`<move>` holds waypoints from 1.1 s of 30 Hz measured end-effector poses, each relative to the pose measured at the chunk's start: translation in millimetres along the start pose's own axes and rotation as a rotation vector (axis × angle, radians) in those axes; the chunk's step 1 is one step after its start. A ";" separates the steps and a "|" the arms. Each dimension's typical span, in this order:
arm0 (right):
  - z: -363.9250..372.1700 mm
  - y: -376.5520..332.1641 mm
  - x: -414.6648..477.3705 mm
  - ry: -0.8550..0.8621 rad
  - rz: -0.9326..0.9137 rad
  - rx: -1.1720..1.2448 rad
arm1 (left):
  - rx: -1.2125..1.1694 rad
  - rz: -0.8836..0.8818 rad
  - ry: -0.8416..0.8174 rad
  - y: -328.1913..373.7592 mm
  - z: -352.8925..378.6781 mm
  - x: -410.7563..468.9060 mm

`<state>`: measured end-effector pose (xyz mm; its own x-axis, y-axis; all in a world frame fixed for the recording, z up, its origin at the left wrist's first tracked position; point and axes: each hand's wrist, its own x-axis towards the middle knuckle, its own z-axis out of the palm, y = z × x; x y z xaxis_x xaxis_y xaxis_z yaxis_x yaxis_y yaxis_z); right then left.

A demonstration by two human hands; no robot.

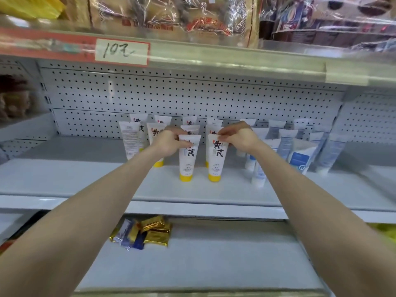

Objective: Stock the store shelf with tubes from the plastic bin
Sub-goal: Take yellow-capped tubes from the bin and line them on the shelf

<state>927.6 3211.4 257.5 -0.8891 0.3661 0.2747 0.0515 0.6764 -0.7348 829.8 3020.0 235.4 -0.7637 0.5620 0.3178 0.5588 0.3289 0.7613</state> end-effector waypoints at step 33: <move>-19.3 -38.7 -19.5 -0.003 -0.064 -0.182 | 0.140 -0.029 -0.047 36.9 -30.7 -24.4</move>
<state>951.8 3190.4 292.5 -0.8944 0.3170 0.3155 0.0759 0.8028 -0.5915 859.1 2995.2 273.1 -0.7657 0.5849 0.2675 0.5791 0.4461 0.6824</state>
